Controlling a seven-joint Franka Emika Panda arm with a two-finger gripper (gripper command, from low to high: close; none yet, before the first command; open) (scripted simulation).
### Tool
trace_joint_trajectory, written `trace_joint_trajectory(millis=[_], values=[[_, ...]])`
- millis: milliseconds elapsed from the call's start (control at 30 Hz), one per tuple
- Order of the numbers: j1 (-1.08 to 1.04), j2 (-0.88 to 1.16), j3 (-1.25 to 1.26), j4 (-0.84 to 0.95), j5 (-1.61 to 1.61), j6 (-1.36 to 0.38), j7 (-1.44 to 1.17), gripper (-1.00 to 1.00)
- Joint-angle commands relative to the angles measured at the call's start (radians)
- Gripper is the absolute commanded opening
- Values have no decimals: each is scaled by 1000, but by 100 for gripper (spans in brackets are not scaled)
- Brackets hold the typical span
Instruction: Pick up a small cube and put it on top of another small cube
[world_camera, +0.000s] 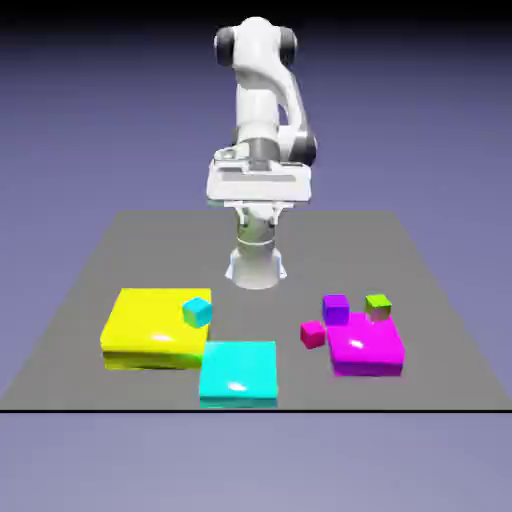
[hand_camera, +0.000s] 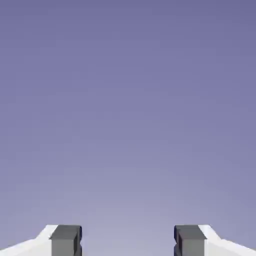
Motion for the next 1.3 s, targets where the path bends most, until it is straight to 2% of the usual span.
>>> trace_joint_trajectory(millis=[0, 733, 967, 1000, 1267], values=[[-24, 36, 22, 8, 38, -33, 18, 0], [-533, 822, 495, 175, 850, -743, 406, 0], [-465, 1016, 523, 199, 950, -560, 320, 0], [-465, 1016, 523, 199, 950, -560, 320, -100], [-529, 801, 505, 212, 806, -762, 412, -100]])
